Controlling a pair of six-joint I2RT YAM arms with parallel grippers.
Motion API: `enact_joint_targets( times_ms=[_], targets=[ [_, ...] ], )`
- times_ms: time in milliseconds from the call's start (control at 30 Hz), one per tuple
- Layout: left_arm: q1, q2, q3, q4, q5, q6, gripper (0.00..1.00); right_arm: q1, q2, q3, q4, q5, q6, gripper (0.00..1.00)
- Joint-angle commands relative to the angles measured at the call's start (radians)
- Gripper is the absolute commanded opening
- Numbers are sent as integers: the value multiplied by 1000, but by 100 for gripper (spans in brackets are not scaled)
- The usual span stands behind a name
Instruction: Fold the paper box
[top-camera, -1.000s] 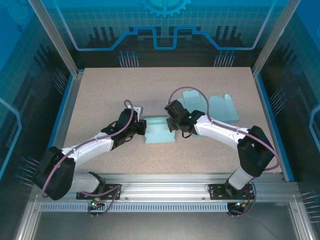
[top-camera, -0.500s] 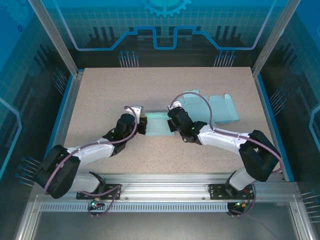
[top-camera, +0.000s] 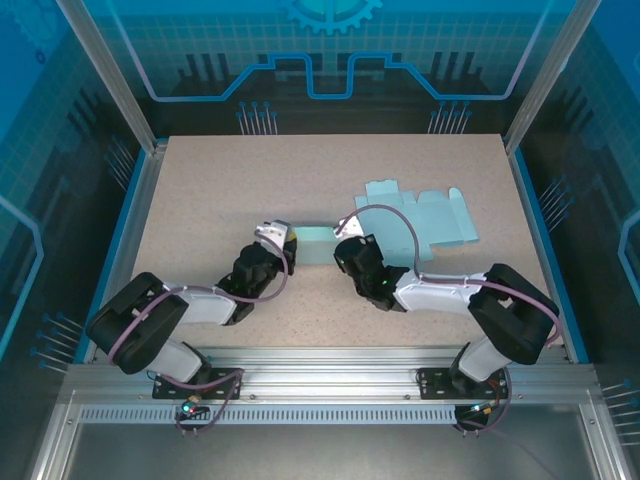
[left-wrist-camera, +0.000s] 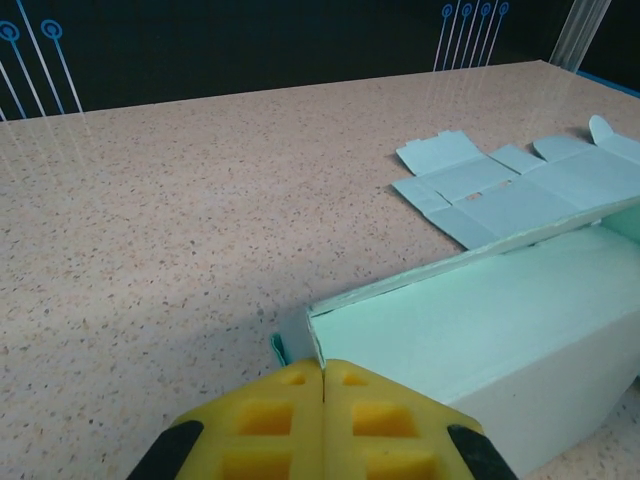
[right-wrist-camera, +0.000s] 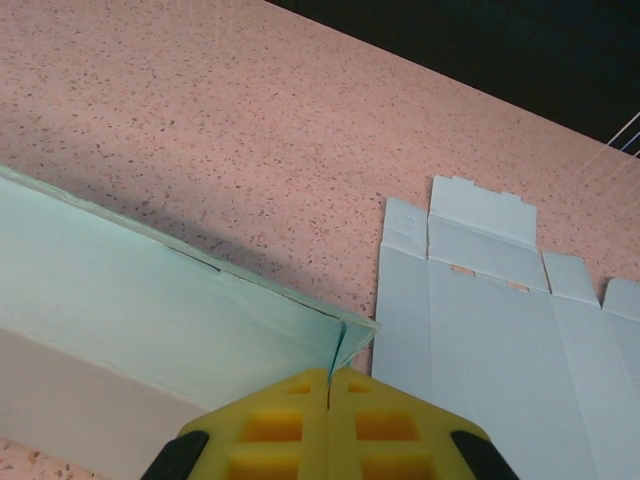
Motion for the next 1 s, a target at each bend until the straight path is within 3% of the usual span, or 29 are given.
enact_joint_targets(
  times_ms=[0,267,500,633,800,867,967],
  targets=[
    [-61,-4,-31,93,100,15,6,72,1,-21,145,-49,-22,0],
    [-91,-82,-104,56,73,-28,33,100,14,-72,184,13,6,0],
    [-103,-301,-113,-141,54,-142,76,104,24,-62,154,30,28,0],
    [-105,-512,-66,-401,-16,-266,97,111,26,-56,149,42,24,0],
    [-95,-668,93,-814,-199,-442,99,119,23,-58,146,59,13,0],
    [-74,-656,172,-955,-197,-493,99,125,23,-56,145,67,9,0],
    [-28,-594,268,-1082,-108,-539,99,137,23,-56,147,84,-4,0]
  ],
)
